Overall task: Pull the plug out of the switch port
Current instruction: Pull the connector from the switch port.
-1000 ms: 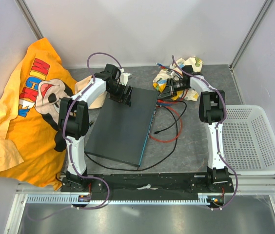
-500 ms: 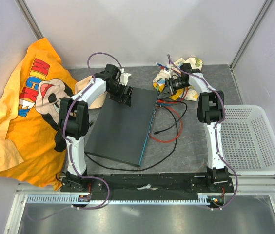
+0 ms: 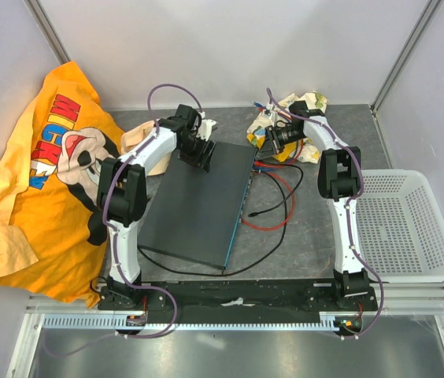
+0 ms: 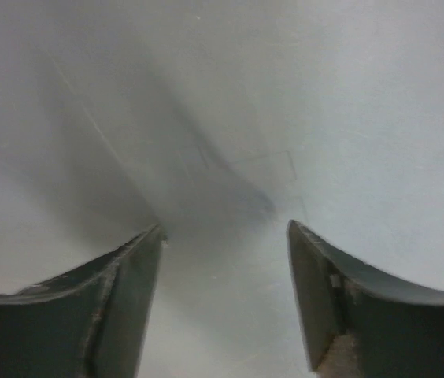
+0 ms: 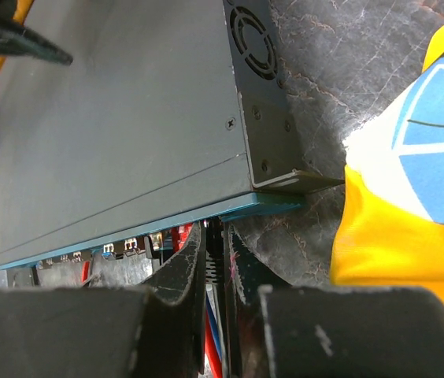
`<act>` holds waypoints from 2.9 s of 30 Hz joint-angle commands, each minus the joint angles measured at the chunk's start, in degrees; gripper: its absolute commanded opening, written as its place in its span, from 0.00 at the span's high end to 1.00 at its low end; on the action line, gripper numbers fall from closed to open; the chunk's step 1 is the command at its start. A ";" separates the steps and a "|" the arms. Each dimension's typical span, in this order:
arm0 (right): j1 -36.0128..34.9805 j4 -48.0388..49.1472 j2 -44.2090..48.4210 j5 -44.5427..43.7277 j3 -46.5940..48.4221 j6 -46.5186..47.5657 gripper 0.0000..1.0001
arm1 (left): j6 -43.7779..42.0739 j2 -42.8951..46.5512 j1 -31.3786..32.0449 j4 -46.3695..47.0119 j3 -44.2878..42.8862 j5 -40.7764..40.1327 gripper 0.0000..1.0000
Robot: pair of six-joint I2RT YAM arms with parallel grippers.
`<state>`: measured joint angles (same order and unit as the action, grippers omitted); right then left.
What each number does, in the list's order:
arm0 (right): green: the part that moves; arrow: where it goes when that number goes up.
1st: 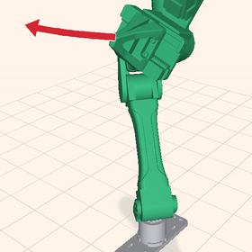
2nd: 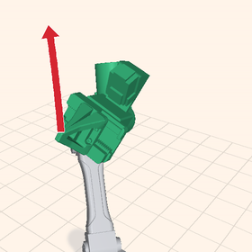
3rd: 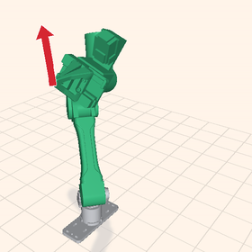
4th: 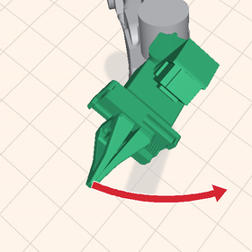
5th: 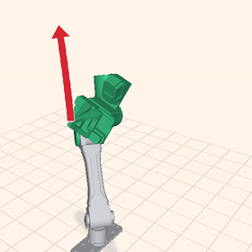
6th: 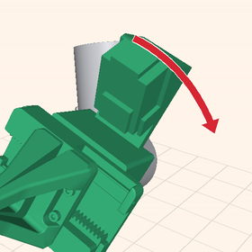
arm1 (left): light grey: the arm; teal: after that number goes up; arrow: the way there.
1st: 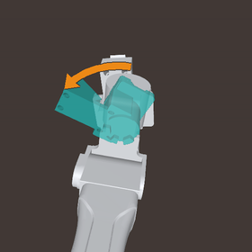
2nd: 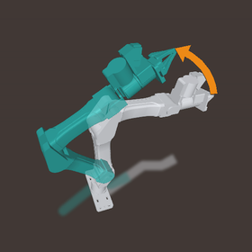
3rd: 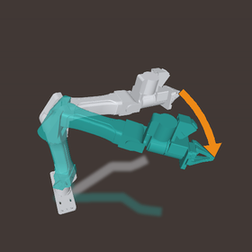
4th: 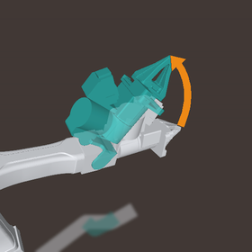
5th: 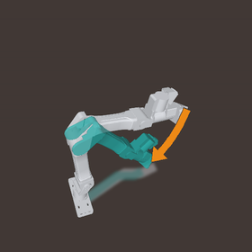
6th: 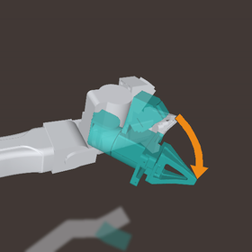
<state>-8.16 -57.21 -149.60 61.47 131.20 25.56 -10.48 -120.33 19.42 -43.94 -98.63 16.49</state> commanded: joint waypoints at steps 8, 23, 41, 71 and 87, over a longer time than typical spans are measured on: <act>-2.30 -9.15 -0.69 -10.06 -1.29 3.71 1.00 | -3.41 -6.23 1.85 0.70 5.29 -6.03 0.95; -3.70 -4.75 1.06 -18.30 -4.28 0.98 1.00 | -2.61 -6.49 2.99 0.00 5.73 -9.37 0.98; -5.81 -5.55 6.78 -39.31 -4.47 13.19 1.00 | -2.79 -6.67 3.26 -0.09 5.64 -9.72 0.98; -4.93 -1.95 16.01 -30.53 -11.31 12.41 0.64 | -3.14 -6.49 3.87 0.17 5.82 -9.20 0.98; -6.78 -1.94 16.35 -37.12 -13.15 20.74 1.00 | -3.32 -7.02 4.49 0.17 5.29 -7.70 0.98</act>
<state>-15.16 -58.46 -135.70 26.81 120.03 41.50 -12.73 -119.96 21.93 -40.25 -96.90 6.09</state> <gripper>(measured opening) 0.022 0.023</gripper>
